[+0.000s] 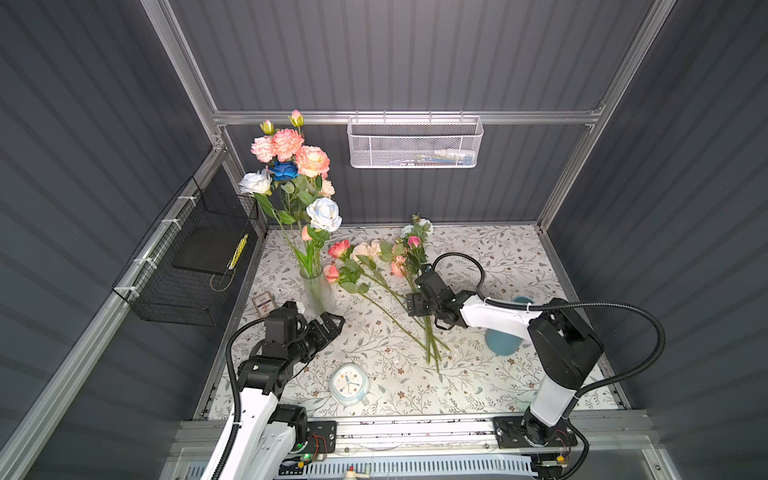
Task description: Arrange the flowers into the vase
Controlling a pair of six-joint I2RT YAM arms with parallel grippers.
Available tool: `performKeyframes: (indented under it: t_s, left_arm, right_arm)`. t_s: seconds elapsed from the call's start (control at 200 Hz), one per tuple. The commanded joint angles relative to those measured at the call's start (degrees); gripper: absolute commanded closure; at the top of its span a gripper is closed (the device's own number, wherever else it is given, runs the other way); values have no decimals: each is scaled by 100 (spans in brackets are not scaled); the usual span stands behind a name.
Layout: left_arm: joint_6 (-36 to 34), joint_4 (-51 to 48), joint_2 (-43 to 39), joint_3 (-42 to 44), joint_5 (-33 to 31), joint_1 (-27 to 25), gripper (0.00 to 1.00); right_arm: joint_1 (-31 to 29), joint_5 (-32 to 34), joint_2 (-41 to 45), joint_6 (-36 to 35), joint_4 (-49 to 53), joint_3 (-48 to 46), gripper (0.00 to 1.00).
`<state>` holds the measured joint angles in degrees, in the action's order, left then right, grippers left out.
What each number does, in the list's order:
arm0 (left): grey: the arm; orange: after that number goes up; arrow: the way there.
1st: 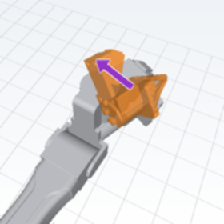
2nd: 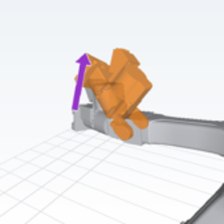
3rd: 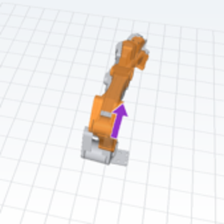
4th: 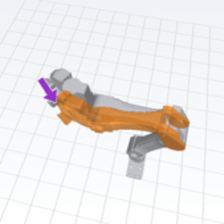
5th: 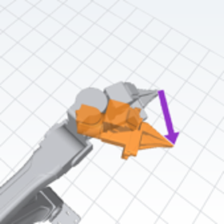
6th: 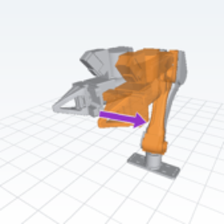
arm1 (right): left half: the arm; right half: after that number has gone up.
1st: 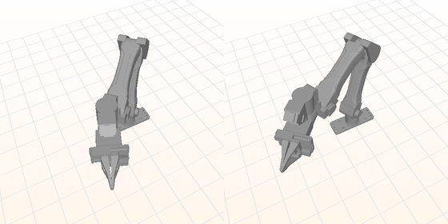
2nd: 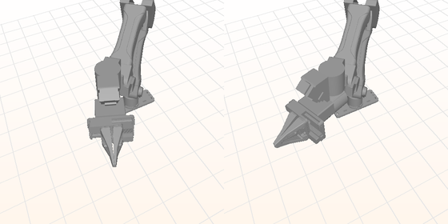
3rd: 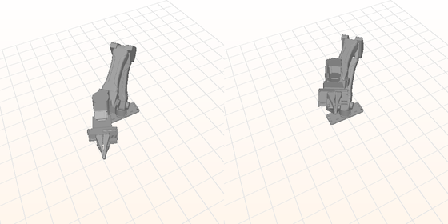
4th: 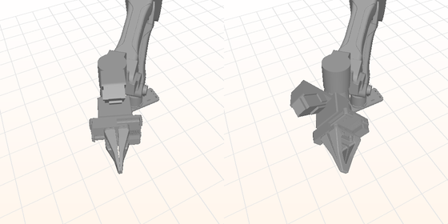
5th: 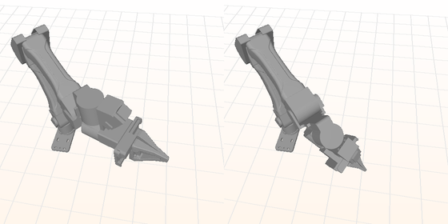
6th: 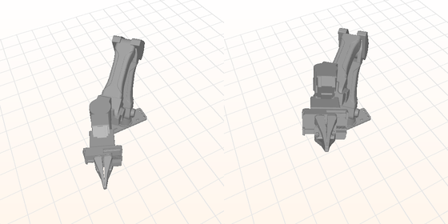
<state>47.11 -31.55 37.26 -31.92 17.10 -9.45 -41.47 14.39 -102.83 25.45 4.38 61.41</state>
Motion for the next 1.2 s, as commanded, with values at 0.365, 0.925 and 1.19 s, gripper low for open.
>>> performKeyframes:
  t_s: [0.365, 0.925, 1.19]
  left_arm:
    - [-183, 182, 285, 143, 135, -22, 0]
    - [-159, 401, 430, 97, 361, -30, 0]
    - [-210, 511, 186, 100, 386, -218, 0]
  right_arm:
    - [294, -1407, -770, 329, -281, 118, 10]
    - [-1412, -1579, 396, 962, -461, -675, 13]
    - [-1425, -393, 2235, 870, 321, -1118, 13]
